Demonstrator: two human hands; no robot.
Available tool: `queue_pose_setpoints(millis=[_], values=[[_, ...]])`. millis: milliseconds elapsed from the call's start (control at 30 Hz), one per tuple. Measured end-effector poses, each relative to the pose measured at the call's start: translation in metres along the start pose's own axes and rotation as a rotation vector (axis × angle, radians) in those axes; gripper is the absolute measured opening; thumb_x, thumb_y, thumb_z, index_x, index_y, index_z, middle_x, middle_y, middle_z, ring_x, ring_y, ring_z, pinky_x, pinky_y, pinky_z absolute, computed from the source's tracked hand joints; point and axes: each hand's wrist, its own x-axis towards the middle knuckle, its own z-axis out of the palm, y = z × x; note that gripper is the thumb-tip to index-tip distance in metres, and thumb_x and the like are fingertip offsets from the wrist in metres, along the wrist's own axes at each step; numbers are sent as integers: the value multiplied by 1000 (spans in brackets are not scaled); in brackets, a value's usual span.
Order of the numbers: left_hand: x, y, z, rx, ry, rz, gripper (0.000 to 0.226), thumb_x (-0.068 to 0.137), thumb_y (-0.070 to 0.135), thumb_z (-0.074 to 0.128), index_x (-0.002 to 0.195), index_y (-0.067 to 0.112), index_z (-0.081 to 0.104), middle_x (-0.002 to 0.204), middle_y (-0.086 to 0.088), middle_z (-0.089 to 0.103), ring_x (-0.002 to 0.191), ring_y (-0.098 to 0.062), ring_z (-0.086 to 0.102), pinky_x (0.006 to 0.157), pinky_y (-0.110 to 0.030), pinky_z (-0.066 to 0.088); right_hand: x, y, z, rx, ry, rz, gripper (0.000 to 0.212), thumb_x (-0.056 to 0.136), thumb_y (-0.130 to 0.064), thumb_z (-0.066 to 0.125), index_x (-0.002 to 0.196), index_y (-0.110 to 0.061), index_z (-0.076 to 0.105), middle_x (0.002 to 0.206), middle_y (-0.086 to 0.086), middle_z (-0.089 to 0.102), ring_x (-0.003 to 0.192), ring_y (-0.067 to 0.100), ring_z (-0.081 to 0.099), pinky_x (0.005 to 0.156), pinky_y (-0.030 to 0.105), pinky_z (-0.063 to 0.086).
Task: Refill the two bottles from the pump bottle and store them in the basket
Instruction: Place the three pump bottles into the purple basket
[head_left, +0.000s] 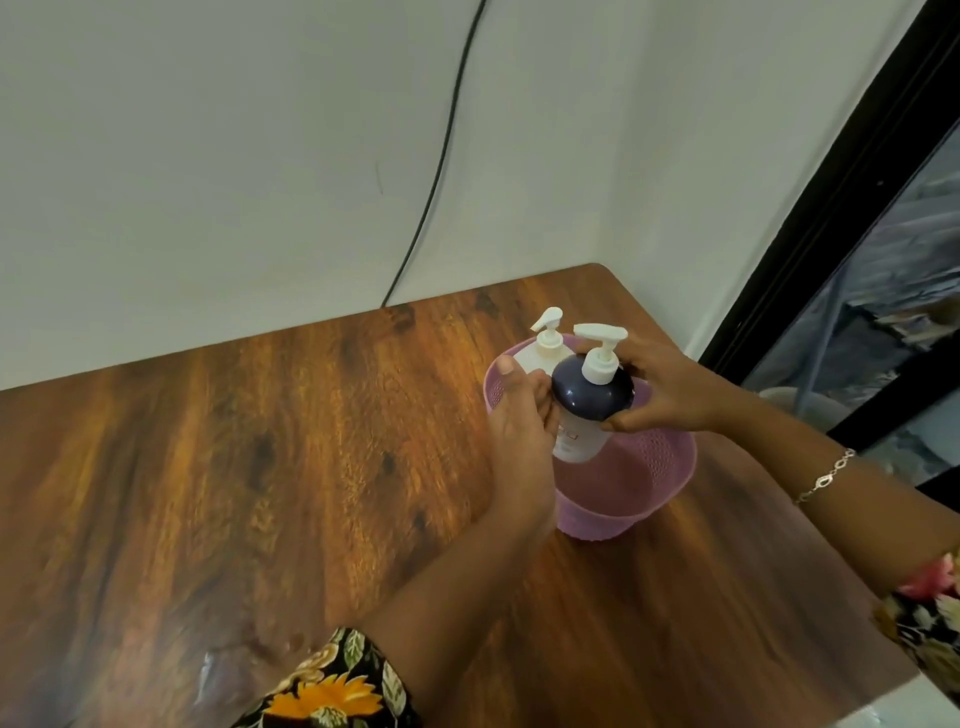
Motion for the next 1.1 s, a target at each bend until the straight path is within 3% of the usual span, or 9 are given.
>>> queue_pose_setpoints(millis=[133,233,333,400,467,633,800,933,1100], values=[[10,-10,9,4,88,-118,68,85,56,30,124,5,54,121,-5,62,112,-14,57,100,-27,43,8,25,7,-38,-57,14,82,58,-55,69,130,-21,45,124,2,53,109,21,53,95,39,47],[18,-25,13,-3,124,-159,45,93,51,28,102,18,58,89,11,65,88,-3,59,79,-17,46,15,38,11,-4,-118,-10,76,67,-30,78,133,-19,42,122,-2,52,109,15,49,92,13,36],[24,-38,15,13,149,-200,53,94,52,26,119,15,55,91,13,63,89,-3,57,85,-20,43,20,49,14,52,-181,-25,73,69,-11,79,131,-15,42,118,-5,48,109,10,45,87,0,31],[27,-45,16,21,168,-225,58,94,53,27,128,13,51,104,6,62,103,-10,54,97,-27,40,23,56,18,77,-197,-45,74,68,-7,78,132,-10,42,123,-2,47,113,11,44,90,0,30],[31,-50,19,15,196,-240,59,93,53,28,128,11,51,101,6,60,108,-14,53,103,-32,39,26,63,21,84,-200,-67,75,68,-5,78,133,-9,41,127,1,46,115,12,43,92,2,31],[39,-63,20,-2,227,-246,58,94,52,29,127,10,52,92,11,59,101,-11,54,101,-31,41,35,78,32,73,-201,-82,76,63,-6,79,130,-7,44,125,6,42,118,18,41,102,25,36],[45,-73,18,34,220,-225,59,94,52,28,127,10,52,90,13,58,104,-11,53,103,-32,39,39,85,37,84,-193,-75,70,63,-3,78,126,-5,47,119,8,44,112,21,43,99,30,39],[50,-78,15,71,201,-180,59,94,53,28,126,10,53,90,14,59,105,-12,53,101,-31,40,42,84,35,39,-160,-117,61,64,1,76,120,-3,52,111,13,50,104,23,47,91,26,38],[48,-85,9,249,106,-123,41,95,46,38,120,21,58,112,8,62,107,-6,54,89,-22,43,35,88,41,27,-74,-159,67,62,3,77,124,0,52,120,14,54,111,21,47,91,5,30]])
